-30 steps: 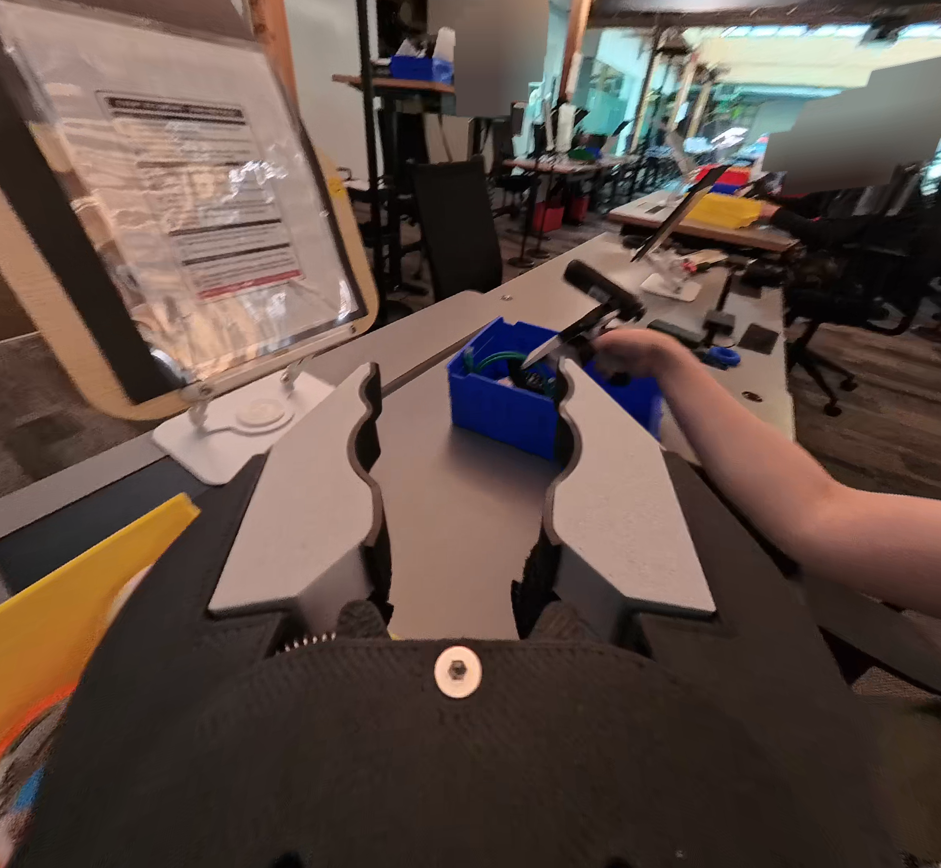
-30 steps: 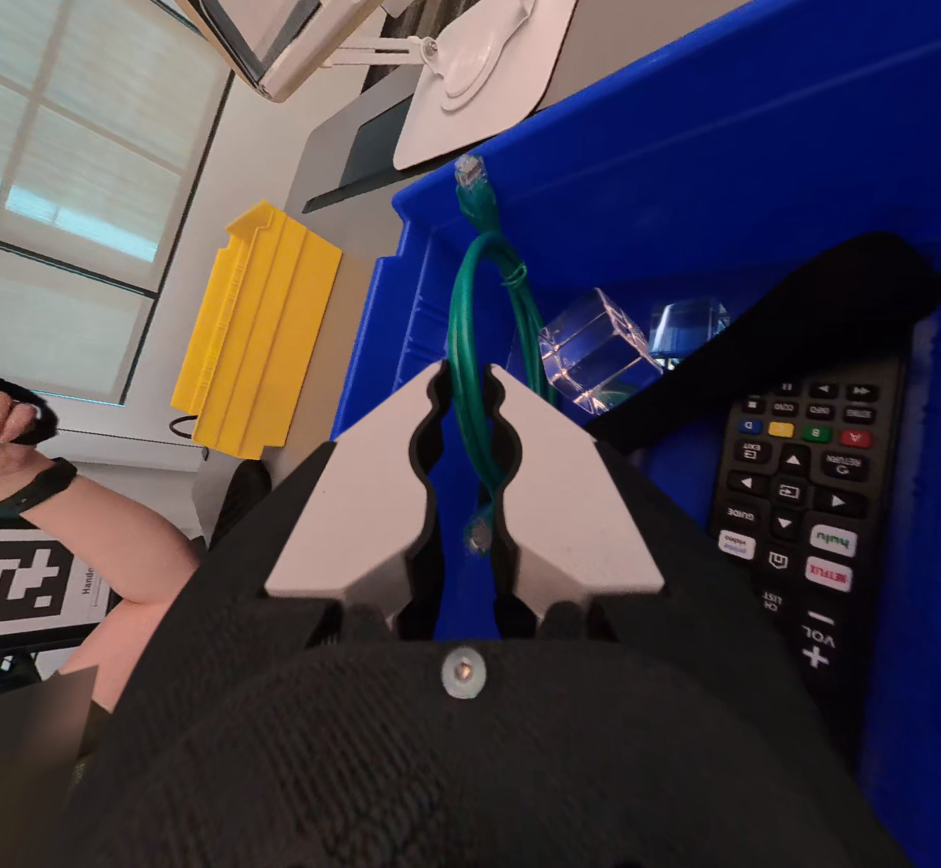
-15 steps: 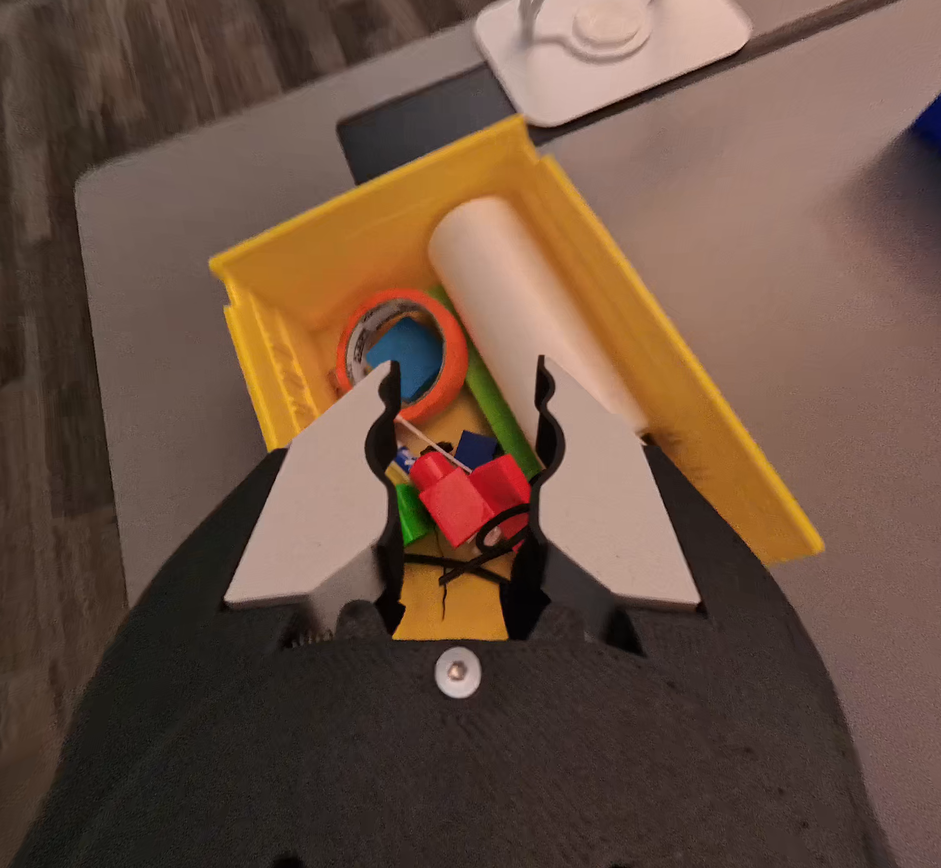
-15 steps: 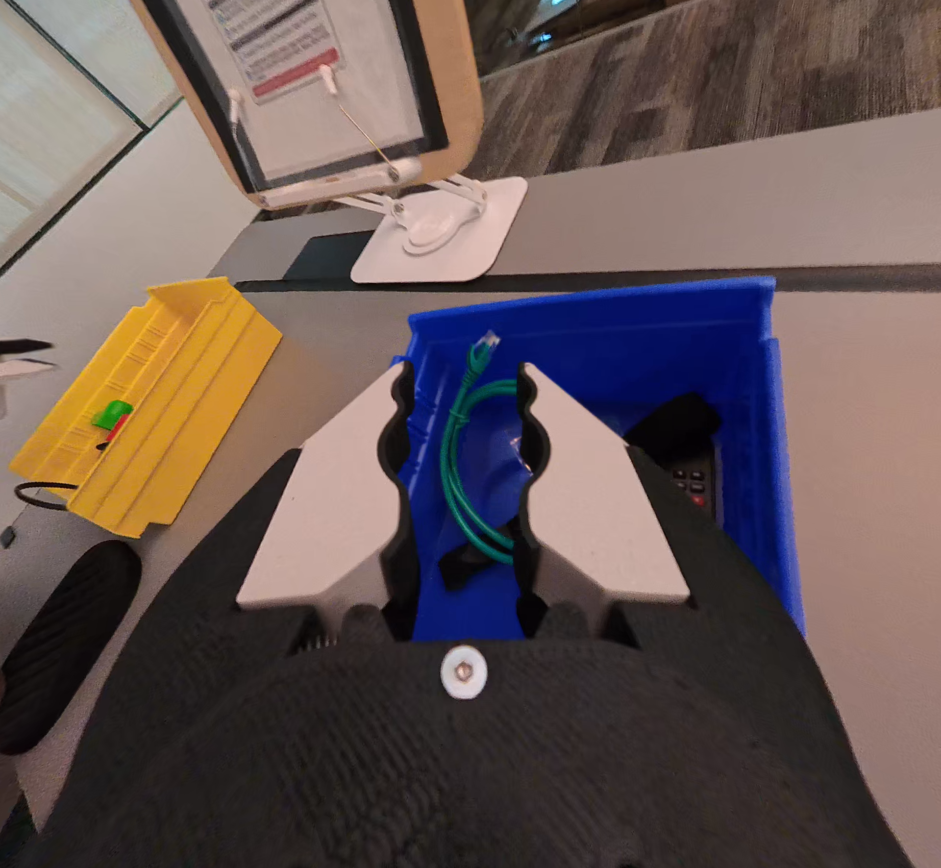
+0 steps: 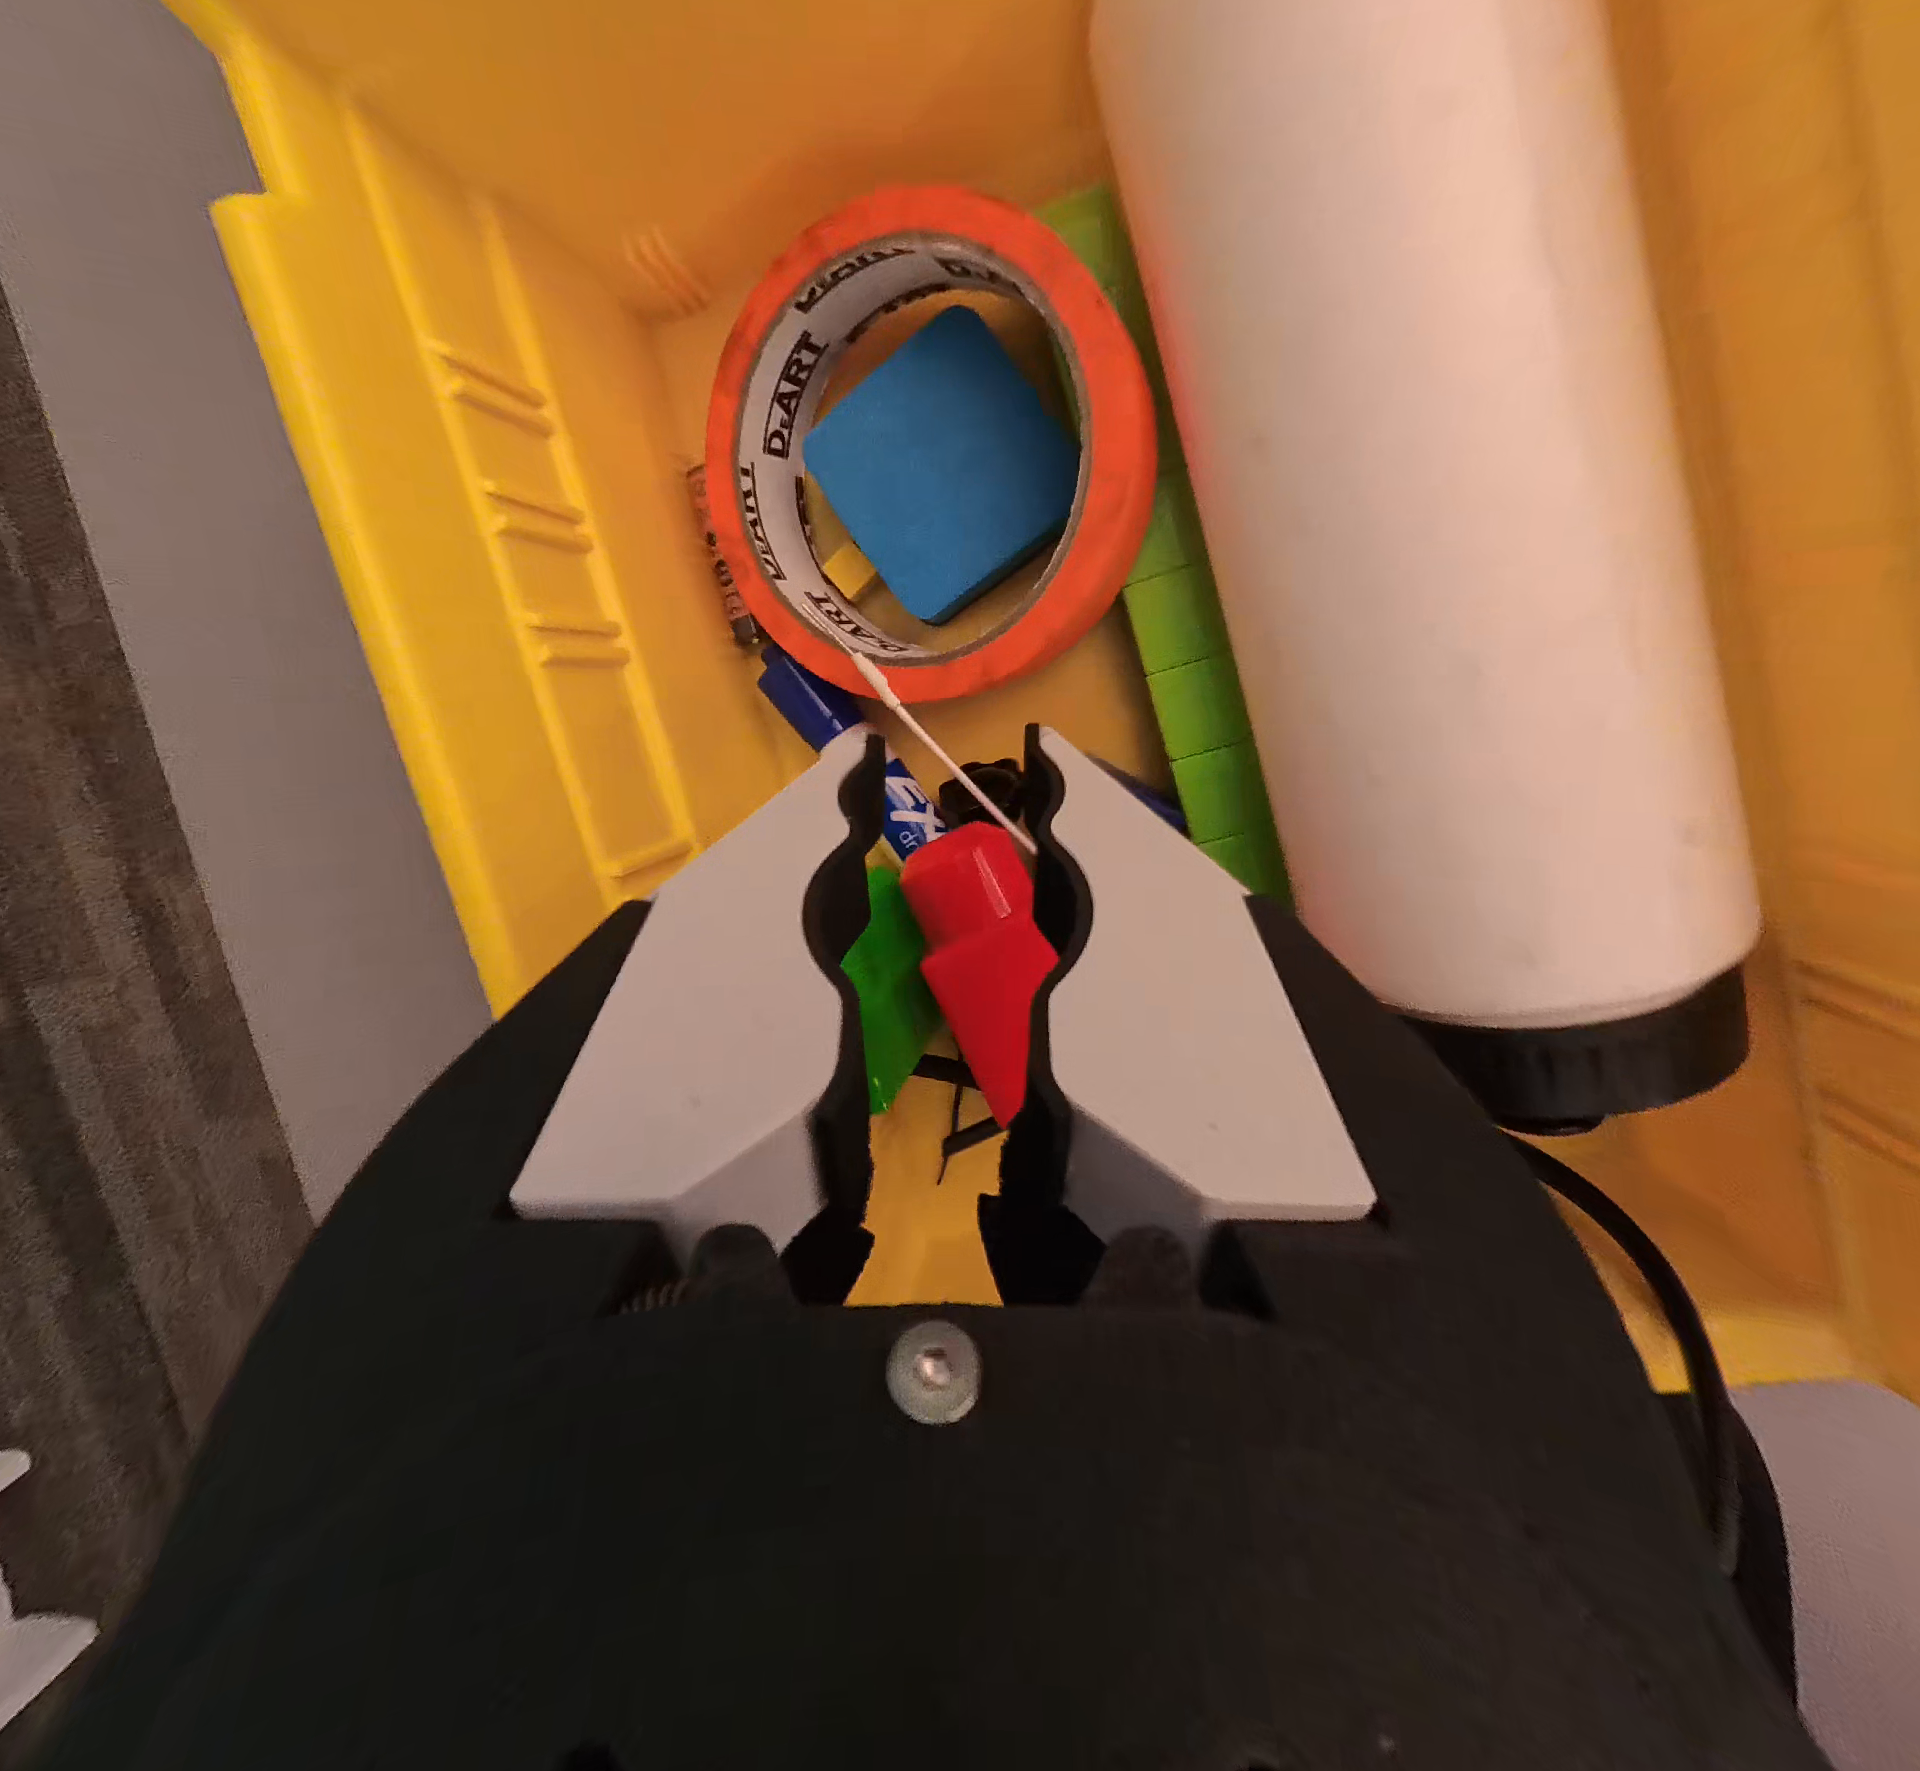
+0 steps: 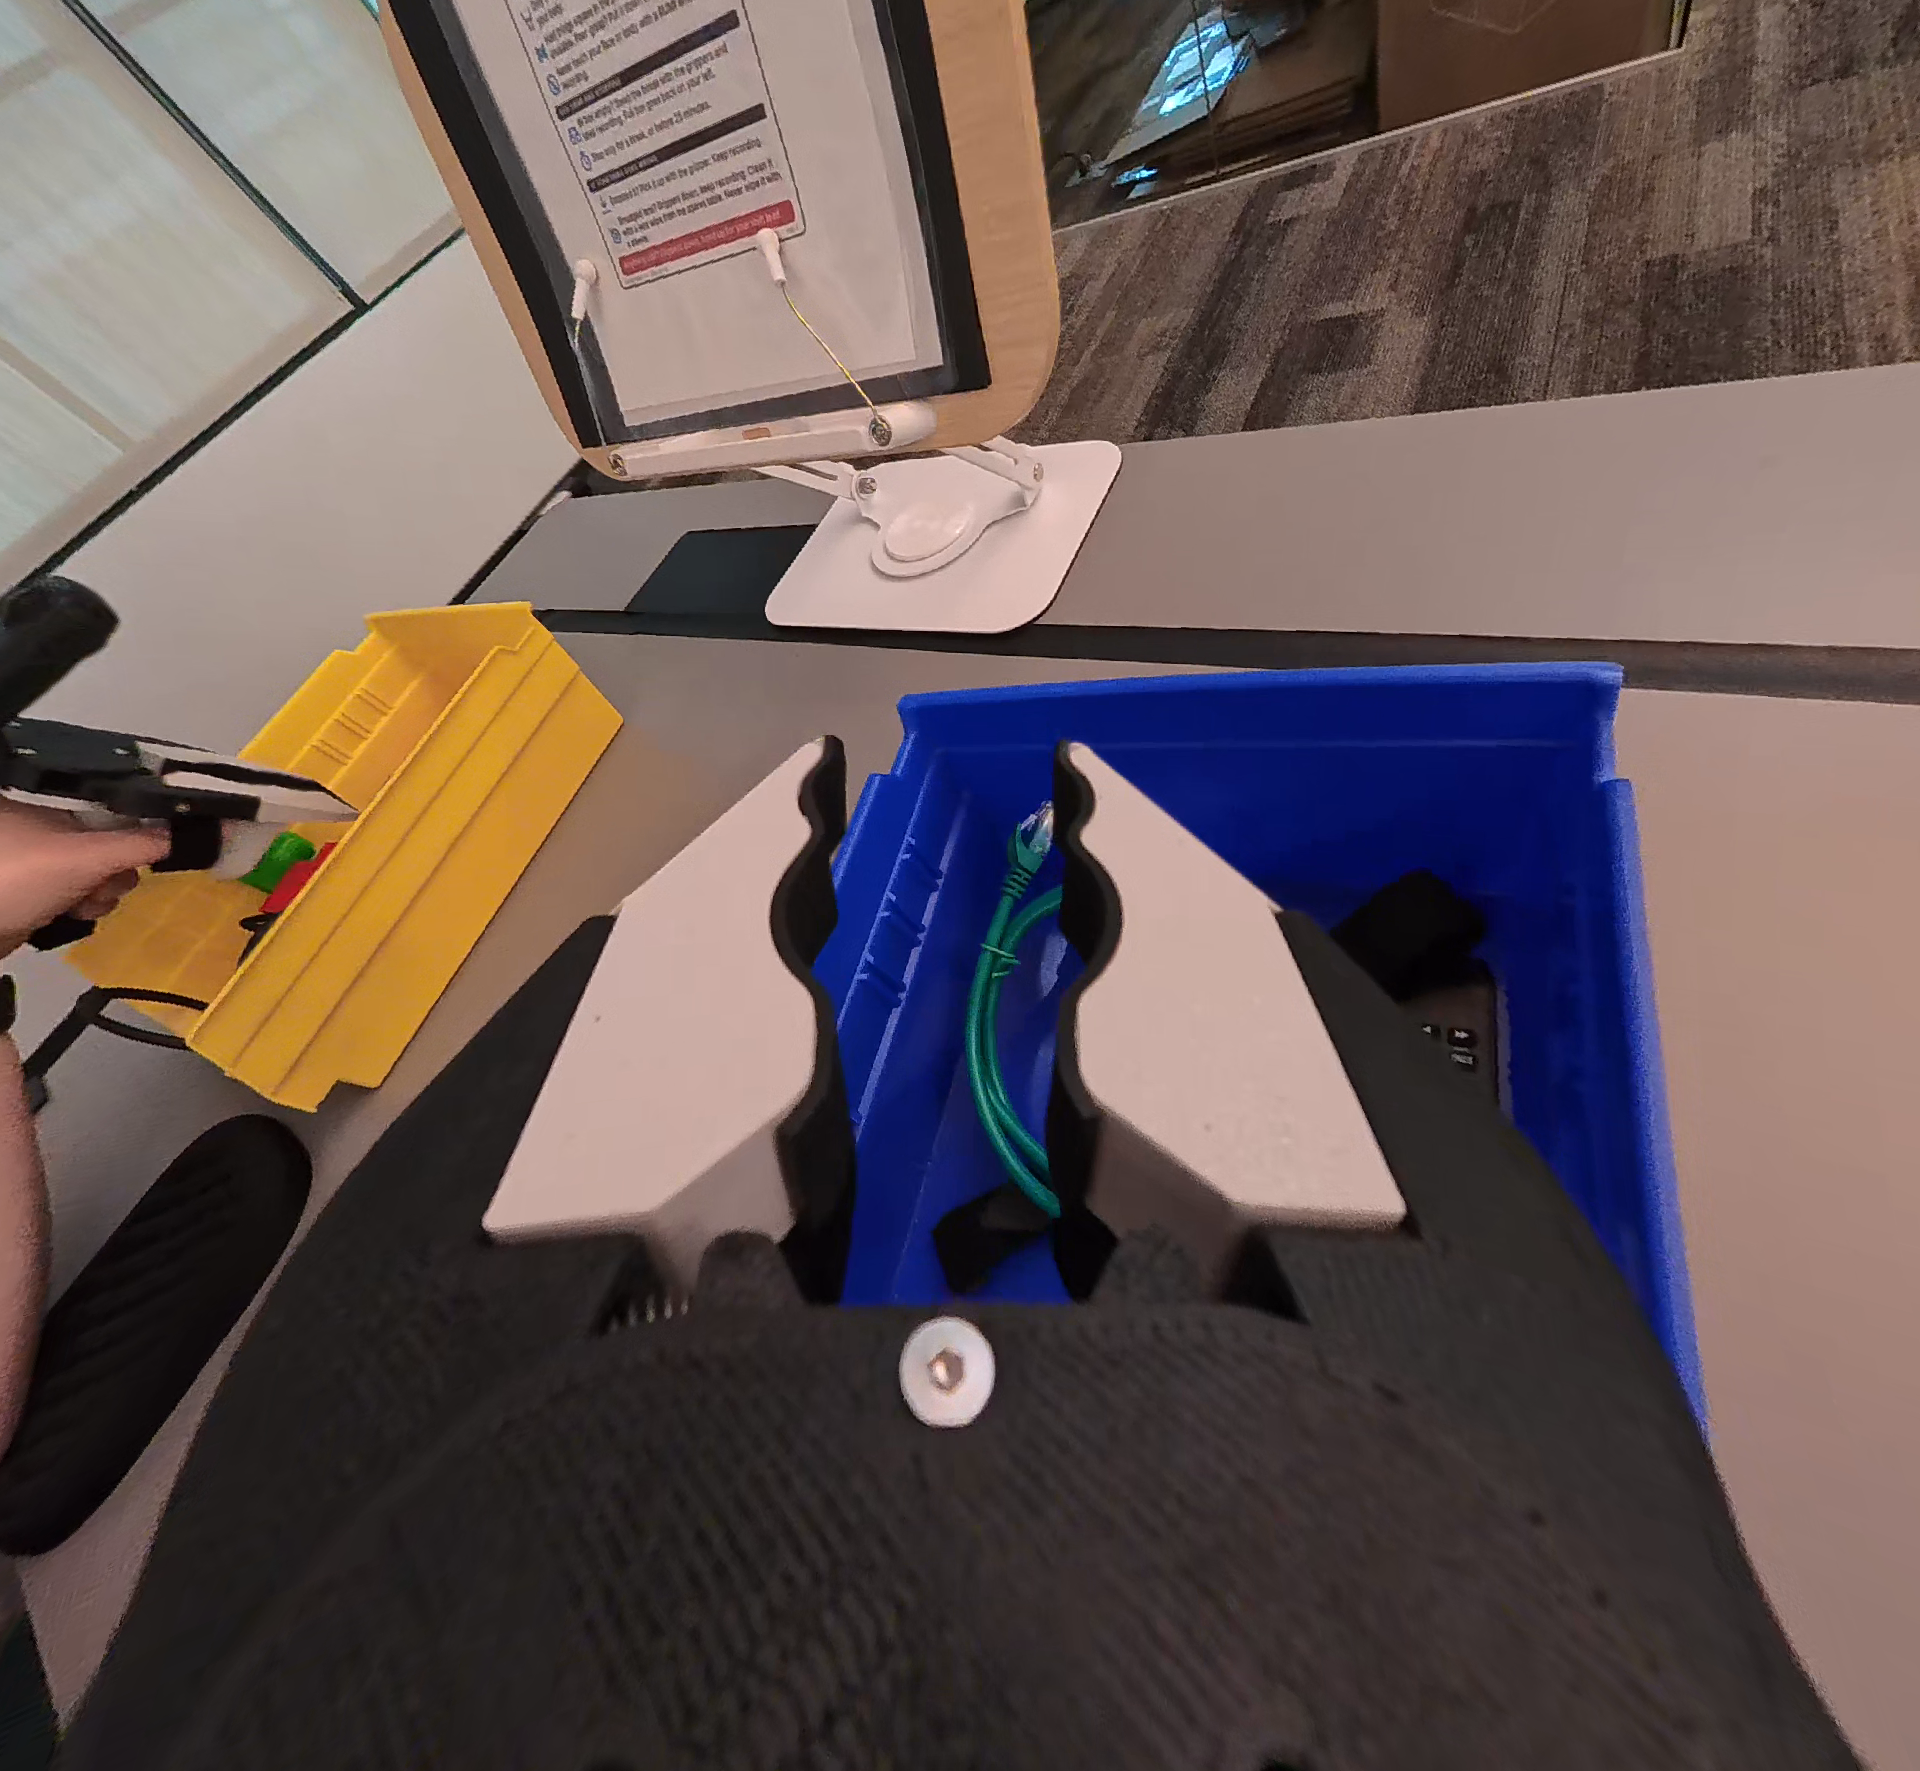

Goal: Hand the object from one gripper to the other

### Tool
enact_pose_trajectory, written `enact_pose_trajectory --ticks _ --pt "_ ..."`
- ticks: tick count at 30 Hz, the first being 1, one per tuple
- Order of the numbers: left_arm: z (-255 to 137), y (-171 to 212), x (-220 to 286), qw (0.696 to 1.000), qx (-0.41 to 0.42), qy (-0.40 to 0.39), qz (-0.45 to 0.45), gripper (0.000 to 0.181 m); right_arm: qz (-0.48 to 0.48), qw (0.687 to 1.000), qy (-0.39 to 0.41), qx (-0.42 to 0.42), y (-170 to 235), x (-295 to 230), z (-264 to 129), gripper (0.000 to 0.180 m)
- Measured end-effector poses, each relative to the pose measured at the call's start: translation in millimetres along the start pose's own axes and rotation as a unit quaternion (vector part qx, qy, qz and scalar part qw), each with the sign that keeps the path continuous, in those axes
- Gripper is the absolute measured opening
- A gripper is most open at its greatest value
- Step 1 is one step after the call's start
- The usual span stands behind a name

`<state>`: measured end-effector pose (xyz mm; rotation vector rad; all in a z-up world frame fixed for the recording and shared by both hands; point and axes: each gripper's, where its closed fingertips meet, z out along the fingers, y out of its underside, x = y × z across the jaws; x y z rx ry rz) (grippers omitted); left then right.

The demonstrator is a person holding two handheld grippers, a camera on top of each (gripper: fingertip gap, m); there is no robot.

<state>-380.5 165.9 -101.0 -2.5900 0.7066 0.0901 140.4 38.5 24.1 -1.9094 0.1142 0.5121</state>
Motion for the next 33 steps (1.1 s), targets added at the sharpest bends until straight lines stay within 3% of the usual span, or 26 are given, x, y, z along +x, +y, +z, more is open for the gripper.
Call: enact_pose_trajectory --ticks 1,8,10,18,25,33 --pt "3 2 -1 1.000 -0.008 -0.005 0.001 0.025 0.003 1.000 -0.001 0.000 0 1 0 0.039" --pt "21 8 -2 1.000 -0.030 -0.005 0.002 0.014 0.014 1.000 -0.011 -0.004 4 1 2 0.037" --pt "22 7 -5 0.999 -0.028 -0.012 0.008 0.003 0.011 1.000 -0.012 -0.011 6 0 5 0.037" --pt "13 6 -1 1.000 -0.018 0.013 0.016 0.000 -0.001 1.000 -0.008 -0.023 10 -3 12 0.037" --pt "-18 -10 1 0.998 0.045 0.034 0.010 0.000 -0.005 1.000 -0.007 -0.027 12 -5 14 0.037" --pt "-71 -35 -5 0.988 0.152 0.006 0.018 0.000 -0.013 1.000 -0.007 -0.028 11 -9 16 0.037"
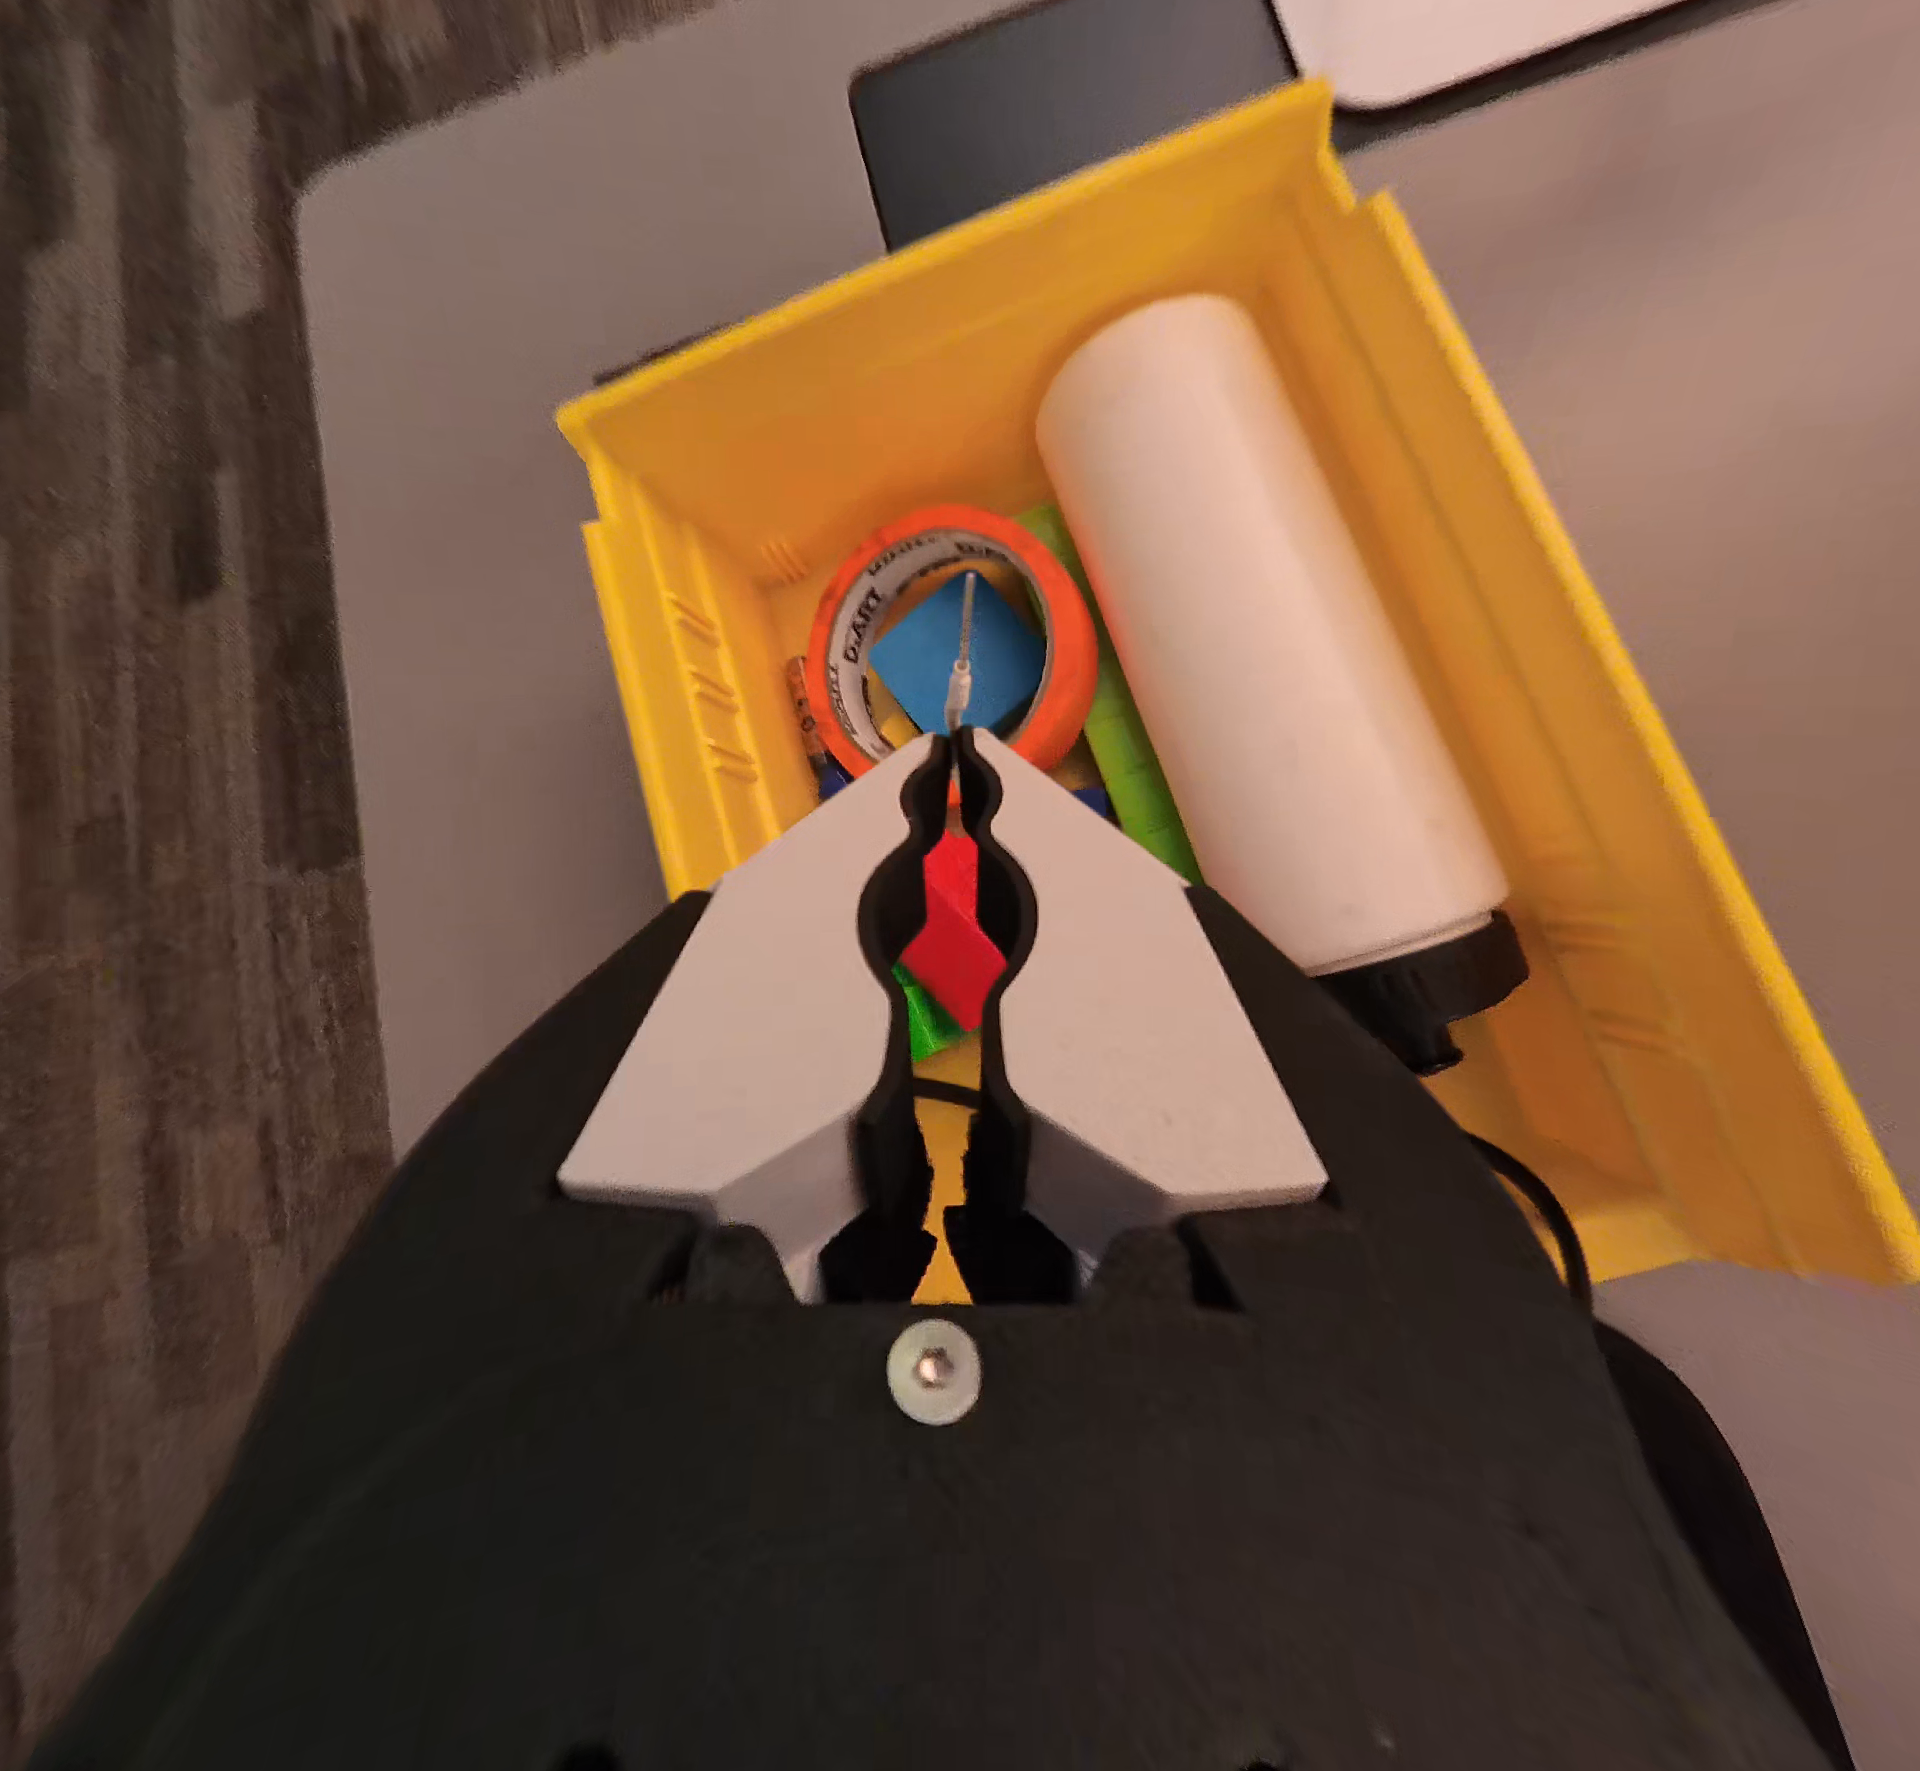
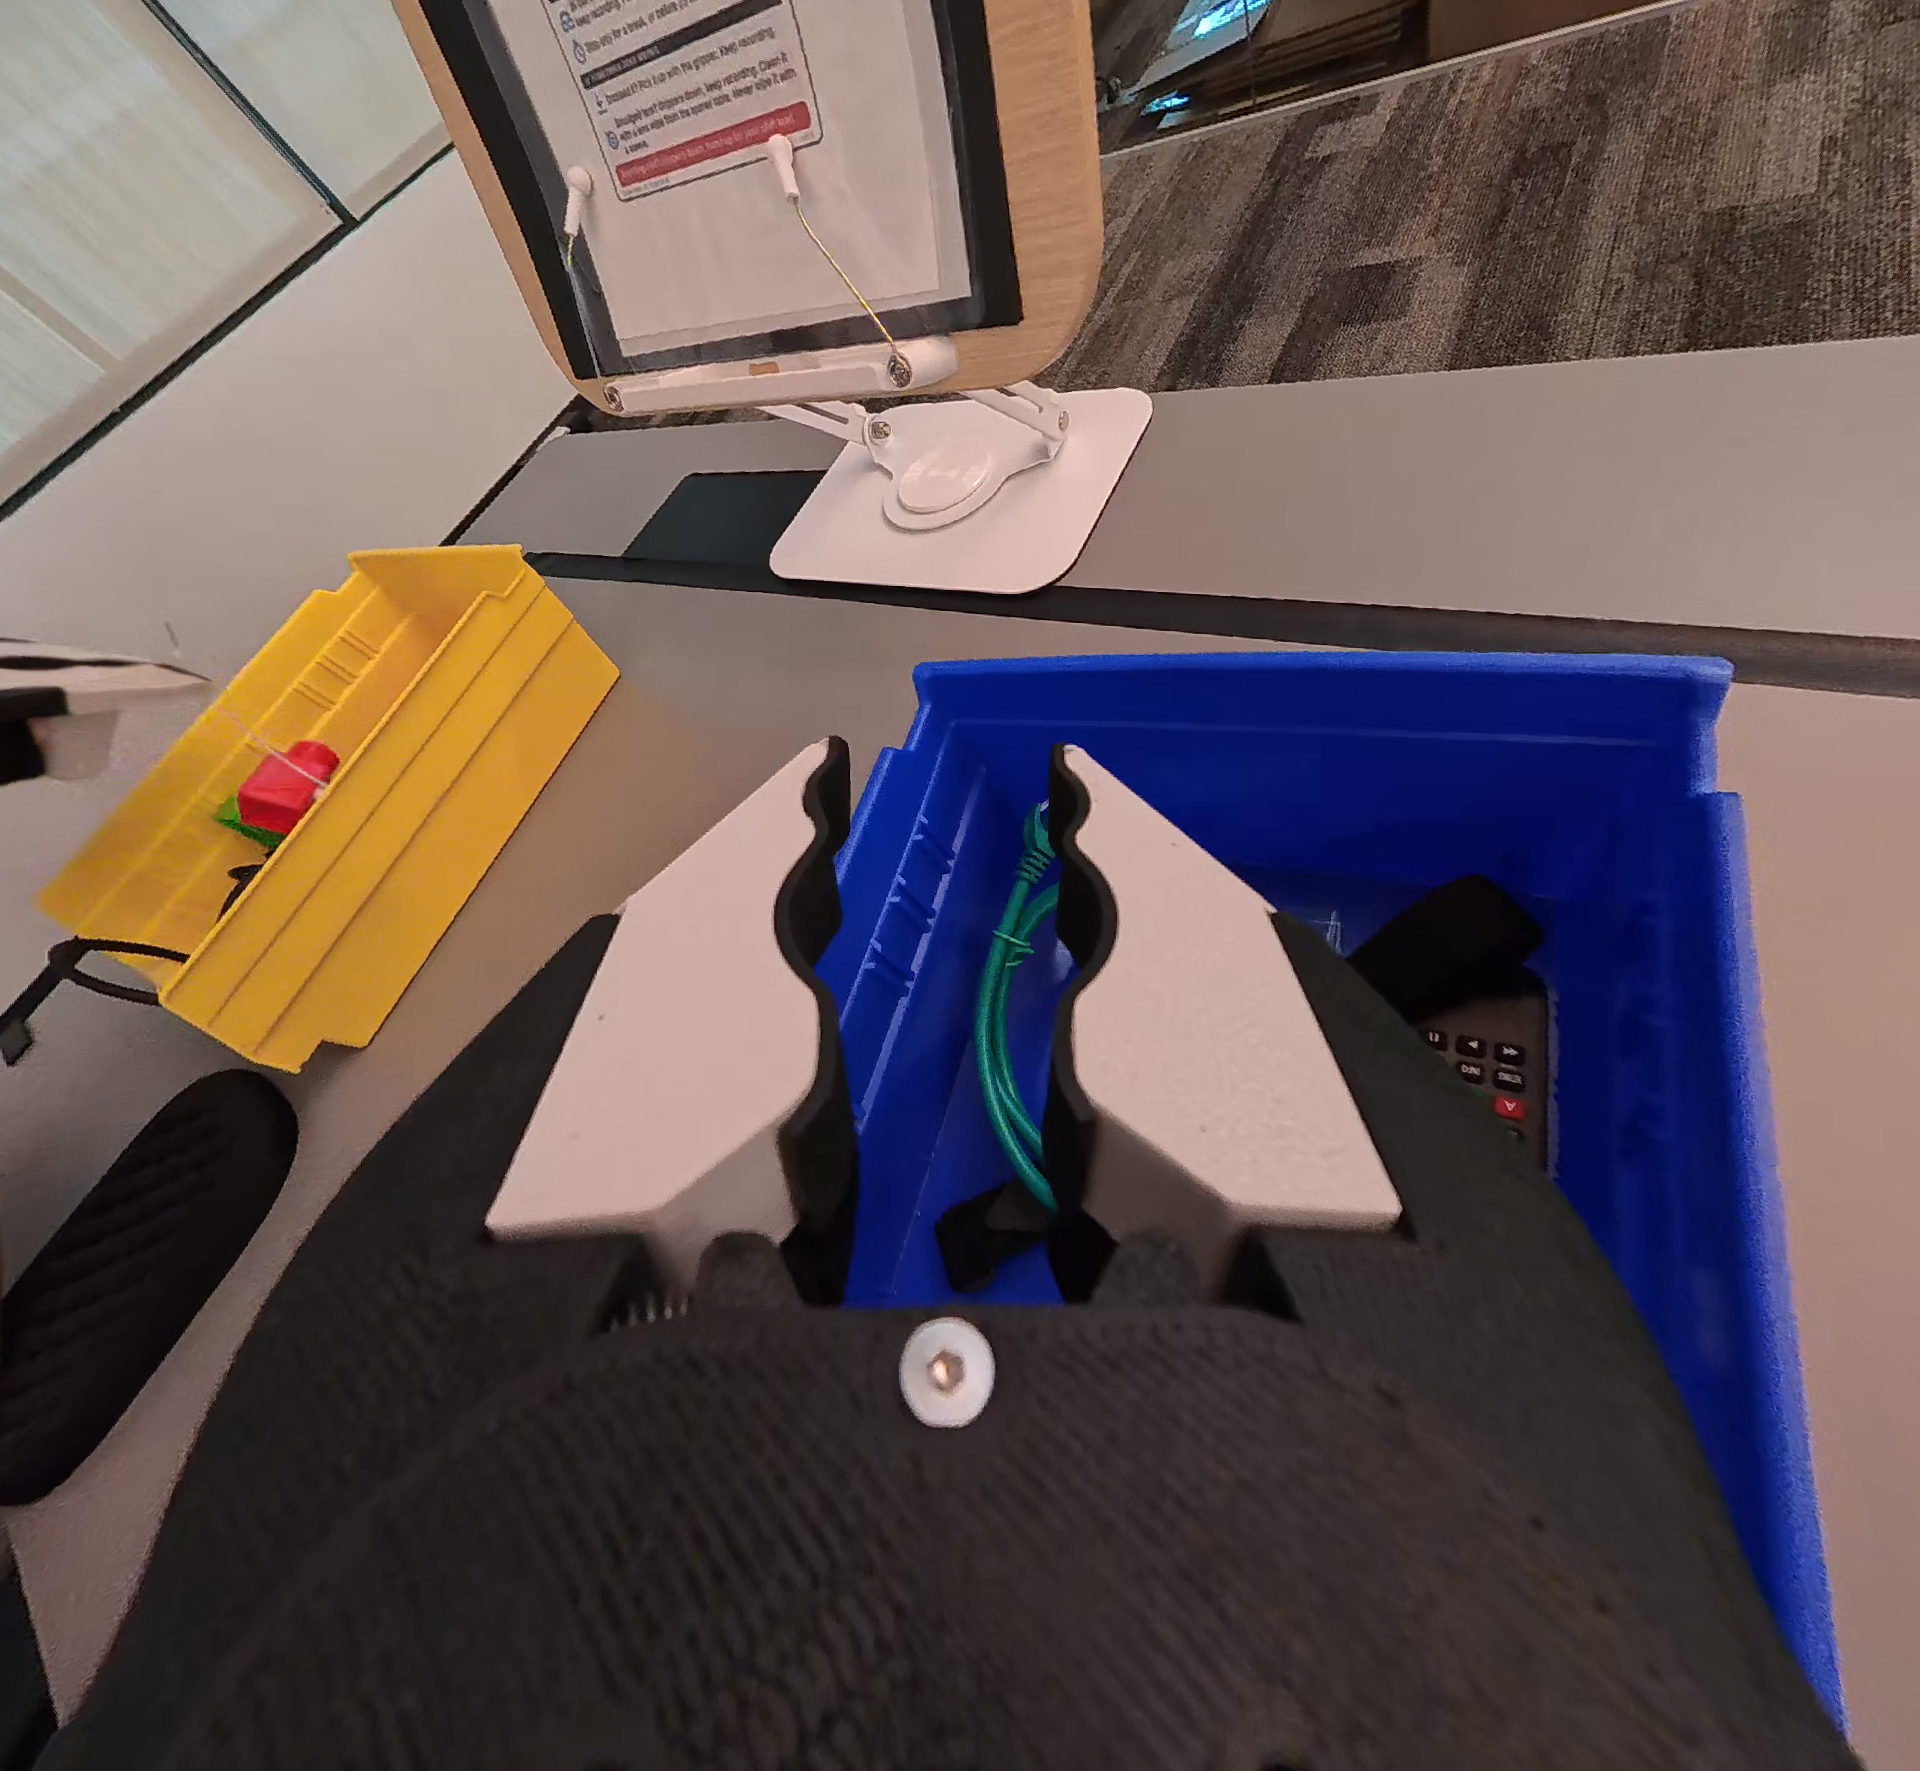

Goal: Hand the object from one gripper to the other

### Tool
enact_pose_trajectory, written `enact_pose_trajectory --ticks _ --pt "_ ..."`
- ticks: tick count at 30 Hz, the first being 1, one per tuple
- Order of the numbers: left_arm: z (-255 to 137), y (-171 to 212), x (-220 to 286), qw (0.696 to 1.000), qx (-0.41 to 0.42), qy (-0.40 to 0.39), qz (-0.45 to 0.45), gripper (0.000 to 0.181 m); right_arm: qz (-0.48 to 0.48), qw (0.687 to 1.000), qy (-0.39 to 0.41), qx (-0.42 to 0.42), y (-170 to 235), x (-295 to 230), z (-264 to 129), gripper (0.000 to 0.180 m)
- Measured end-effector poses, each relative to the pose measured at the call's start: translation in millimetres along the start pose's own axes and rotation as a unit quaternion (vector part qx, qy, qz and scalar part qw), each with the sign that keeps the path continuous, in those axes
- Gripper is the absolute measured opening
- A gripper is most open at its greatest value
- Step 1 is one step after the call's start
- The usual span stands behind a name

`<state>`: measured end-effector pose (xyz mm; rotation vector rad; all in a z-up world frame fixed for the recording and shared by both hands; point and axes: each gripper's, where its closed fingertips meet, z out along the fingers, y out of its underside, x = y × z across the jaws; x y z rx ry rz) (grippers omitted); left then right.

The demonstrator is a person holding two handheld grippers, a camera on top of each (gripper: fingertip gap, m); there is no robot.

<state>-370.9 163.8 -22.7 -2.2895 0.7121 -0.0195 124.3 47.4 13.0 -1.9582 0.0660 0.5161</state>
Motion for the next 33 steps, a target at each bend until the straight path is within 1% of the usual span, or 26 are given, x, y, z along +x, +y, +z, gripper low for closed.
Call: enact_pose_trajectory --ticks 4,8,11,13,16,19,20,21,23,25,27,29,33 --pt "-30 -25 3 0.997 0.071 -0.014 0.014 0.000 -0.006 1.000 0.001 0.000 -1 -3 1 0.037" --pt "-62 -46 18 0.990 0.142 0.005 0.024 0.000 -0.018 1.000 -0.004 0.004 -3 -11 4 0.037" --pt "-87 -62 37 0.979 0.199 0.041 0.027 0.000 -0.053 0.998 -0.024 0.017 -10 -31 7 0.036" --pt "-105 -72 59 0.966 0.236 0.095 0.035 0.000 -0.105 0.993 -0.050 0.031 -16 -54 11 0.037" --pt "-132 -82 95 0.940 0.283 0.184 0.047 0.000 -0.201 0.973 -0.097 0.061 -21 -103 18 0.038" --pt "-157 -90 124 0.912 0.321 0.250 0.053 0.000 -0.270 0.941 -0.180 0.095 -15 -165 26 0.040" --pt "-165 -92 133 0.902 0.333 0.271 0.054 0.000 -0.287 0.928 -0.213 0.101 -9 -187 28 0.042" --pt "-172 -94 142 0.891 0.345 0.291 0.055 0.000 -0.303 0.915 -0.247 0.099 0 -208 31 0.048" --pt "-185 -97 158 0.871 0.361 0.328 0.058 0.000 -0.341 0.886 -0.307 0.076 27 -246 36 0.057" --pt "-197 -100 166 0.854 0.379 0.351 0.053 0.000 -0.390 0.857 -0.331 0.061 52 -273 43 0.062" --pt "-206 -101 172 0.841 0.389 0.372 0.048 0.000 -0.423 0.833 -0.350 0.072 67 -298 47 0.063" --pt "-213 -102 172 0.834 0.402 0.376 0.039 0.000 -0.422 0.826 -0.364 0.089 74 -317 50 0.061" --pt "-220 -102 171 0.831 0.413 0.371 0.040 0.000 -0.345 0.848 -0.382 0.123 67 -340 55 0.052"
